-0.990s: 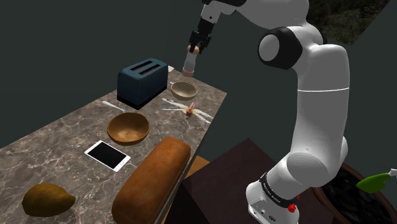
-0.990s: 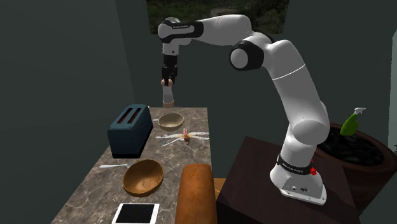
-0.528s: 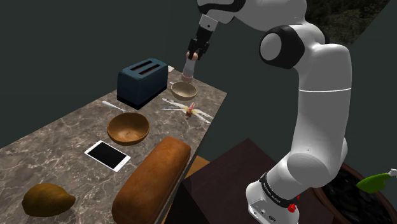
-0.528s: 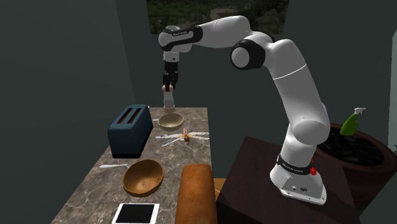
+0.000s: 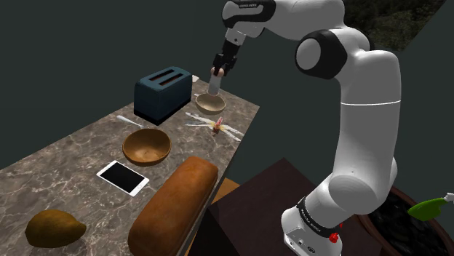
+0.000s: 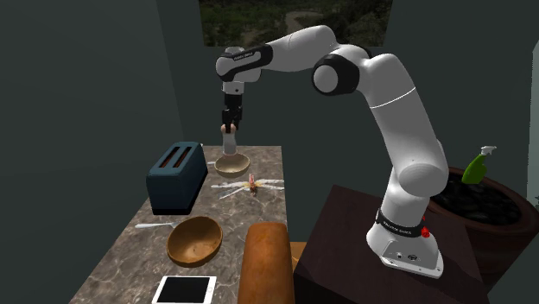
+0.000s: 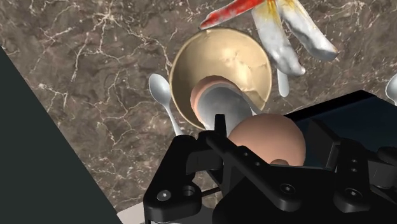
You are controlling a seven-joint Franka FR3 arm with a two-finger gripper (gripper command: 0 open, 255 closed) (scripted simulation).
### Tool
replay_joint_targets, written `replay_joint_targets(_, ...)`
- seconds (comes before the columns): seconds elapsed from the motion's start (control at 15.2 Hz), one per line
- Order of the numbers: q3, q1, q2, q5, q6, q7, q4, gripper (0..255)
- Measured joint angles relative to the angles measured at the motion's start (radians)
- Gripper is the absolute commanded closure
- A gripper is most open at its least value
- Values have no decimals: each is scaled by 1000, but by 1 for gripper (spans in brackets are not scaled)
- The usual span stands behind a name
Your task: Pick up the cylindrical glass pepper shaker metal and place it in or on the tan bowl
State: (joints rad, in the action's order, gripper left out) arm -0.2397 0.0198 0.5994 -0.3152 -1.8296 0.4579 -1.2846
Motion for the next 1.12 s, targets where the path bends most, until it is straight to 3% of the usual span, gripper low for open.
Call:
replay_joint_targets(0.4,1,-1,2,-1,-11,2,-8,255)
replay_joint_targets(0.46,1,-1,2,-1,-11,2,-9,0)
replay_joint_targets(0.86,1,-1,2,-1,-11,3,-9,0)
replay_joint_targets(1.12,-5,15,-10,5,78,-4,69,0)
